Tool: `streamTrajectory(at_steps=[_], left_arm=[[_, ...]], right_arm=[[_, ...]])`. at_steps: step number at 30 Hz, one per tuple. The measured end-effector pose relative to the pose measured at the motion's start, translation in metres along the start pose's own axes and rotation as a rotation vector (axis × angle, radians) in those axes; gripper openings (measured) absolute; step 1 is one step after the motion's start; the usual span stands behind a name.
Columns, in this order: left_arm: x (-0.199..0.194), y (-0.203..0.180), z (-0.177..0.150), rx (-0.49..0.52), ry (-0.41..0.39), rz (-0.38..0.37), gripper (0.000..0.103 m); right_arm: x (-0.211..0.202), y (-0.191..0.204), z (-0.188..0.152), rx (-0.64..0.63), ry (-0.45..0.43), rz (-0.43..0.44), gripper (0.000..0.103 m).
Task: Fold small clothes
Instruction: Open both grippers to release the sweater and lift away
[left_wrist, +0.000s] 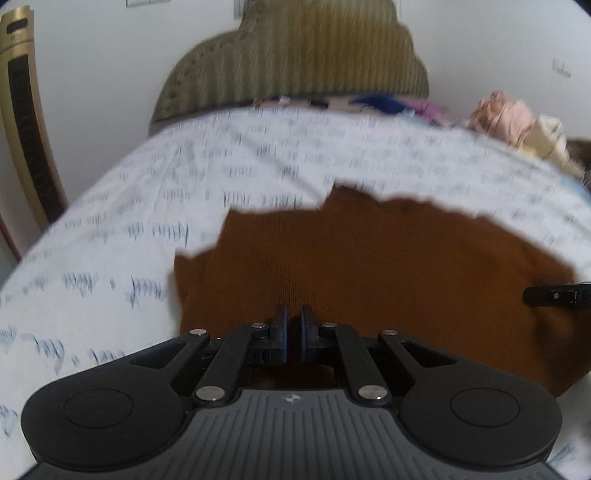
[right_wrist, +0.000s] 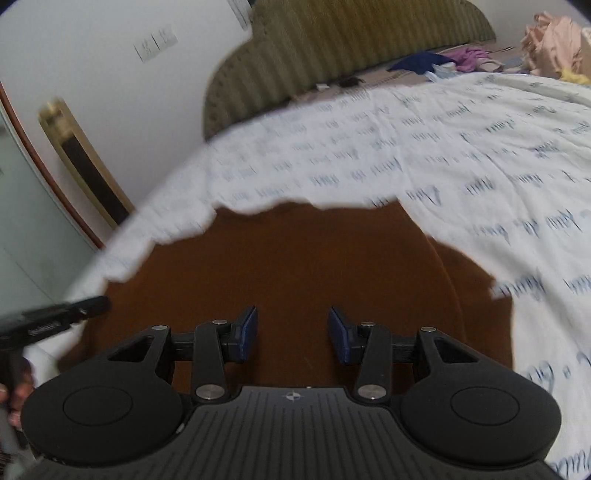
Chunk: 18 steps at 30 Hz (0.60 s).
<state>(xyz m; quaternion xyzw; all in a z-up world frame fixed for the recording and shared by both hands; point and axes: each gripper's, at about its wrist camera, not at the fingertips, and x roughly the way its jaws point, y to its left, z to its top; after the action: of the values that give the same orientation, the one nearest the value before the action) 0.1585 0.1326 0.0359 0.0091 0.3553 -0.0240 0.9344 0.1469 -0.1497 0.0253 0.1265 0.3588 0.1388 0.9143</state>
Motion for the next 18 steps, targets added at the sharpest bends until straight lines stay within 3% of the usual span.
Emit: streamTrajectory(at_steps=[3, 7, 13, 18], left_arm=[[0.009, 0.004, -0.006, -0.018, -0.016, 0.013, 0.007], [0.009, 0.007, -0.001, -0.052, 0.000, 0.021, 0.007], [-0.018, -0.004, -0.009, -0.005, -0.041, 0.061, 0.008], [-0.027, -0.015, -0.020, 0.041, -0.056, 0.103, 0.008]], right_arm=[[0.009, -0.010, -0.009, 0.000, -0.034, 0.007, 0.043], [0.008, -0.009, 0.001, 0.031, -0.006, 0.023, 0.044], [-0.035, -0.007, -0.008, 0.035, -0.071, 0.078, 0.048], [-0.048, 0.001, -0.038, -0.043, -0.045, 0.026, 0.061]])
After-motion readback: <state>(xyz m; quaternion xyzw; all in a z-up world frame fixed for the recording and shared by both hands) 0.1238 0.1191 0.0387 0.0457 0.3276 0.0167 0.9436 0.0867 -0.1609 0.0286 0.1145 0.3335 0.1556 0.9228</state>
